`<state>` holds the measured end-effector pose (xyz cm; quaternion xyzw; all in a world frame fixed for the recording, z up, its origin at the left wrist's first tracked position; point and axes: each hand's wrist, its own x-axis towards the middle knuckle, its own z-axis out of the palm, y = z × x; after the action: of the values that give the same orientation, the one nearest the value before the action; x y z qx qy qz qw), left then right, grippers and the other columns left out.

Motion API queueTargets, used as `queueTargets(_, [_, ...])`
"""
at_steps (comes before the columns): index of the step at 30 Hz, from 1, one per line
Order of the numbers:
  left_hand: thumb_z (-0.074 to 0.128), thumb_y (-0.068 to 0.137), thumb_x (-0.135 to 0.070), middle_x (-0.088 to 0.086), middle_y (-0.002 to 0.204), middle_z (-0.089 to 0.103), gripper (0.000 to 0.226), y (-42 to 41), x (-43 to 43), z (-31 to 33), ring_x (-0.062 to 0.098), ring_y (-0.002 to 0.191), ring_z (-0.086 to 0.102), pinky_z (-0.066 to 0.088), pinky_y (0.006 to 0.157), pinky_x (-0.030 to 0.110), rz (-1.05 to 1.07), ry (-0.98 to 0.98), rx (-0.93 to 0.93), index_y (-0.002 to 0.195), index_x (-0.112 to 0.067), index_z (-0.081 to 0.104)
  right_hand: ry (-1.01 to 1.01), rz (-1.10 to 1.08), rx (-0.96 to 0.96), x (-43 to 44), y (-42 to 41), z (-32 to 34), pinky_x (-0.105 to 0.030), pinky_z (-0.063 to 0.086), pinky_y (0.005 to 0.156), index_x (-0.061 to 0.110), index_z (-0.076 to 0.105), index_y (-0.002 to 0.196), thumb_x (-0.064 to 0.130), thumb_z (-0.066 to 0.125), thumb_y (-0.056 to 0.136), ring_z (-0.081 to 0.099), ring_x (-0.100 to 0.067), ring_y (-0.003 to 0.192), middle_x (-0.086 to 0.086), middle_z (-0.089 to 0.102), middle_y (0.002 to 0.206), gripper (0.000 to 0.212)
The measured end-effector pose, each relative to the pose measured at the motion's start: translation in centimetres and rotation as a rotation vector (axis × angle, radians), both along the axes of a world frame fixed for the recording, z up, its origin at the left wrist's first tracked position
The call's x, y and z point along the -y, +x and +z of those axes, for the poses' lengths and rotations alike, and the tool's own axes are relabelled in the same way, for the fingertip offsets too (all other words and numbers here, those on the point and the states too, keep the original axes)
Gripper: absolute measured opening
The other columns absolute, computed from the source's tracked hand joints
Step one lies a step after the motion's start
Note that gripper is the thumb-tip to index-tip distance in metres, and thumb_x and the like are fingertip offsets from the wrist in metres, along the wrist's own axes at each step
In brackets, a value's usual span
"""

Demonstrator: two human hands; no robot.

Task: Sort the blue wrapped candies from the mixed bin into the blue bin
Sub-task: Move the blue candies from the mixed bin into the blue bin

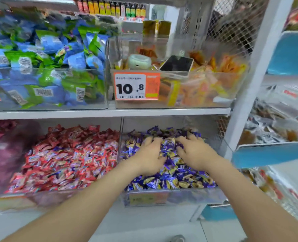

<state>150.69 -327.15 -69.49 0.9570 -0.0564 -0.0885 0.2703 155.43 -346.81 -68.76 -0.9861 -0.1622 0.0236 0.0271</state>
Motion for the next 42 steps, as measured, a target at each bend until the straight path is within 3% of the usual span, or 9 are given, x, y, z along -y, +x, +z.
queueTargets(4, [0.046, 0.106, -0.02, -0.004, 0.174, -0.014, 0.069, -0.5, 1.5, 0.1, 0.034, 0.158, -0.019, -0.006, 0.123, 0.066, -0.174, 0.001, -0.036, 0.164, -0.037, 0.012, 0.089, 0.004, 0.05, 0.1, -0.7, 1.6, -0.053, 0.045, 0.106, 0.027, 0.057, 0.14, 0.034, 0.048, 0.104, 0.059, -0.037, 0.124, -0.011, 0.064, 0.131, 0.038])
queueTargets(7, [0.046, 0.104, -0.021, 0.004, 0.172, 0.01, 0.053, -1.3, 1.1, 0.8, 0.035, 0.159, 0.0, 0.002, 0.125, 0.065, -0.14, 0.036, 0.146, 0.155, -0.028, 0.034, 0.293, 0.037, 0.105, -1.9, -1.9, 3.2, -0.048, 0.051, 0.099, 0.016, 0.06, 0.141, 0.016, 0.048, 0.102, 0.06, -0.037, 0.12, -0.015, 0.066, 0.126, 0.041])
queueTargets(10, [0.045, 0.095, -0.026, 0.009, 0.14, 0.052, 0.037, -2.7, -1.6, 2.0, 0.033, 0.134, 0.045, 0.039, 0.11, 0.053, -0.105, 0.193, 0.512, 0.127, -0.016, 0.061, 0.398, 0.114, 0.153, -5.4, -4.0, 4.7, -0.047, 0.05, 0.095, 0.018, 0.067, 0.125, 0.014, 0.048, 0.097, 0.06, -0.033, 0.11, -0.01, 0.067, 0.113, 0.034])
queueTargets(14, [0.049, 0.086, -0.024, -0.001, 0.092, 0.054, 0.012, -6.0, -7.8, 4.6, 0.027, 0.089, 0.051, 0.046, 0.079, 0.045, 0.04, 0.183, 0.685, 0.094, -0.023, 0.057, 0.597, 0.174, 0.11, -11.5, -7.3, 6.3, -0.044, 0.054, 0.081, 0.023, 0.063, 0.097, 0.022, 0.045, 0.085, 0.066, -0.029, 0.091, -0.002, 0.071, 0.091, 0.023])
queueTargets(20, [0.05, 0.083, -0.026, 0.014, 0.102, 0.072, 0.019, -8.6, -21.8, 4.3, 0.039, 0.096, 0.069, 0.058, 0.08, 0.041, 0.37, 0.47, 0.038, 0.092, -0.018, 0.065, 0.197, 0.421, -0.043, -20.5, -10.1, 6.0, -0.04, 0.056, 0.081, 0.023, 0.069, 0.109, 0.018, 0.056, 0.091, 0.069, -0.036, 0.099, -0.01, 0.071, 0.107, 0.023])
queueTargets(25, [0.066, 0.08, -0.009, 0.004, 0.1, 0.074, 0.028, -9.5, -28.1, 2.0, 0.024, 0.094, 0.069, 0.057, 0.079, 0.032, 0.152, 0.546, -0.19, 0.105, -0.018, 0.075, 0.028, 0.557, 0.026, -26.7, -8.0, 4.2, -0.039, 0.046, 0.081, 0.015, 0.06, 0.108, 0.02, 0.068, 0.093, 0.065, -0.037, 0.107, -0.012, 0.067, 0.112, 0.017])
queueTargets(30, [0.089, 0.061, -0.044, -0.005, 0.092, 0.067, 0.054, -8.5, -29.1, 1.3, 0.016, 0.081, 0.063, 0.054, 0.071, 0.032, 0.064, 0.448, -0.345, 0.104, -0.024, 0.063, -0.084, 0.753, -0.32, -30.9, -6.9, 1.5, -0.028, 0.039, 0.078, 0.02, 0.059, 0.134, 0.049, 0.087, 0.078, 0.06, -0.026, 0.102, -0.006, 0.068, 0.118, 0.069])
queueTargets(36, [0.092, 0.069, -0.045, -0.003, 0.09, 0.058, 0.059, -7.5, -27.7, 0.5, 0.022, 0.088, 0.06, 0.051, 0.073, 0.032, 0.052, 0.519, -0.456, 0.105, -0.016, 0.055, -0.289, 0.62, -0.207, -32.8, -6.0, -1.4, -0.044, 0.05, 0.102, 0.026, 0.034, 0.156, 0.067, 0.091, 0.059, 0.05, -0.034, 0.126, -0.011, 0.05, 0.137, 0.12])
queueTargets(42, [0.097, 0.065, -0.025, -0.003, 0.082, 0.055, 0.055, -7.2, -27.4, -0.2, 0.02, 0.076, 0.057, 0.048, 0.06, 0.029, 0.095, 0.438, -0.345, 0.092, -0.015, 0.051, -0.124, 0.631, -0.306, -33.3, -5.8, -2.2, -0.039, 0.054, 0.092, 0.024, 0.045, 0.145, 0.056, 0.093, 0.061, 0.06, -0.029, 0.112, -0.003, 0.063, 0.125, 0.102])
